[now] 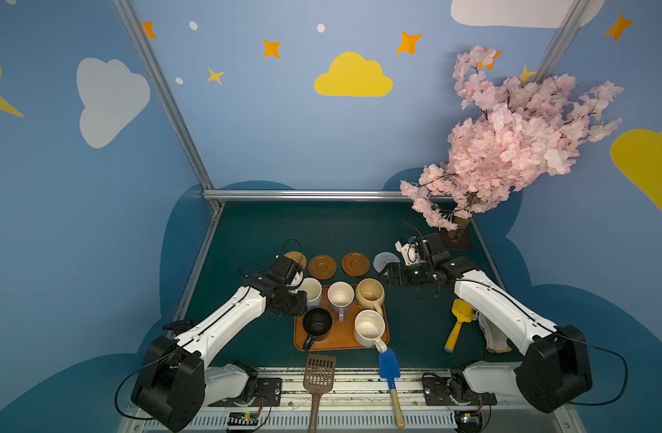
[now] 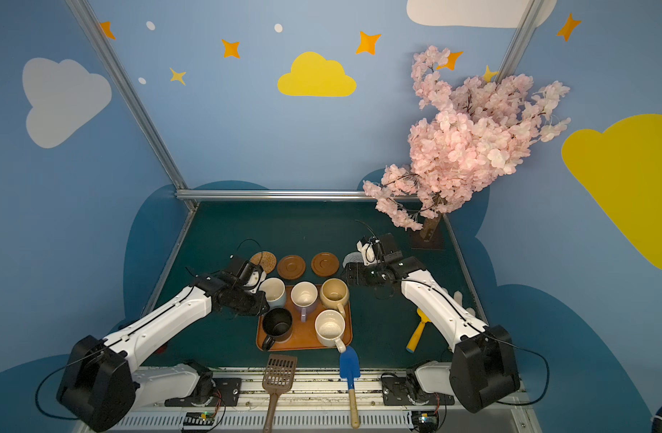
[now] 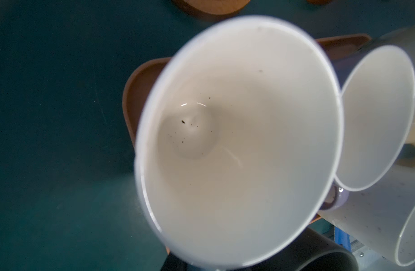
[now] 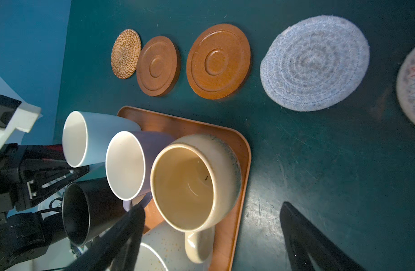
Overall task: Place cups on coasters
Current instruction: Pick up the cup from the tray.
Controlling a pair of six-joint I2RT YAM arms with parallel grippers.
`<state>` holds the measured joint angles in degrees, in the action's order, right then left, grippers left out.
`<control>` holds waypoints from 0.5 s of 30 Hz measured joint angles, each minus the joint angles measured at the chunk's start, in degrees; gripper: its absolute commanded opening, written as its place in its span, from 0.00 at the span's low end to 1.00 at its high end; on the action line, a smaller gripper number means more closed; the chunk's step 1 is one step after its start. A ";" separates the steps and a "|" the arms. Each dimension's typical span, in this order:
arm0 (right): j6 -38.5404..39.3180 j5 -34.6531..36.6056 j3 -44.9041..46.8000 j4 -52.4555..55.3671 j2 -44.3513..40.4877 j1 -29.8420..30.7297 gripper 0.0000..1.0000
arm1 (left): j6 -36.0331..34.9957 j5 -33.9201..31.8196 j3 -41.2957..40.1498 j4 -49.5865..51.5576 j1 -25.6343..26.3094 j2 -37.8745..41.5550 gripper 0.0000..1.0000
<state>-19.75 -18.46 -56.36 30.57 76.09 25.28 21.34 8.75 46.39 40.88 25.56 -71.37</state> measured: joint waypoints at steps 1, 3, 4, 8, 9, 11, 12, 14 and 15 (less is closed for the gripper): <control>0.00 0.00 0.00 -0.04 0.13 0.00 0.90 | -0.07 -0.09 0.00 0.02 0.02 0.00 0.26; 0.00 0.00 0.00 -0.04 0.31 0.00 0.90 | -0.15 -0.26 0.00 0.00 0.20 0.00 0.25; 0.00 0.02 0.00 -0.07 0.42 0.00 0.90 | -0.22 -0.39 0.02 -0.02 0.39 -0.02 0.23; 0.00 0.02 0.00 -0.15 0.50 0.00 0.90 | -0.50 -0.87 0.42 0.07 1.07 -0.20 0.15; 0.00 0.02 0.00 -0.17 0.52 0.00 0.90 | -0.59 -1.20 0.44 0.20 1.14 -0.20 0.14; 0.00 0.02 0.00 -0.24 0.55 0.00 0.90 | -0.59 -1.51 0.50 0.44 1.14 -0.20 0.12; 0.00 0.02 0.00 -0.33 0.57 0.00 0.90 | -0.61 -1.73 0.66 0.63 1.14 -0.20 0.11; 0.00 0.02 0.00 -0.37 0.63 0.00 0.90 | -0.72 -2.08 0.87 1.05 1.14 -0.20 0.06; -0.02 0.00 0.00 -0.39 0.66 0.00 0.90 | -0.79 -2.27 1.01 1.31 1.14 -0.20 0.04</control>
<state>-19.77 -18.46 -56.36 30.17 76.75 25.28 20.56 6.48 47.40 42.19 26.70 -71.57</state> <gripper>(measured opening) 0.899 0.152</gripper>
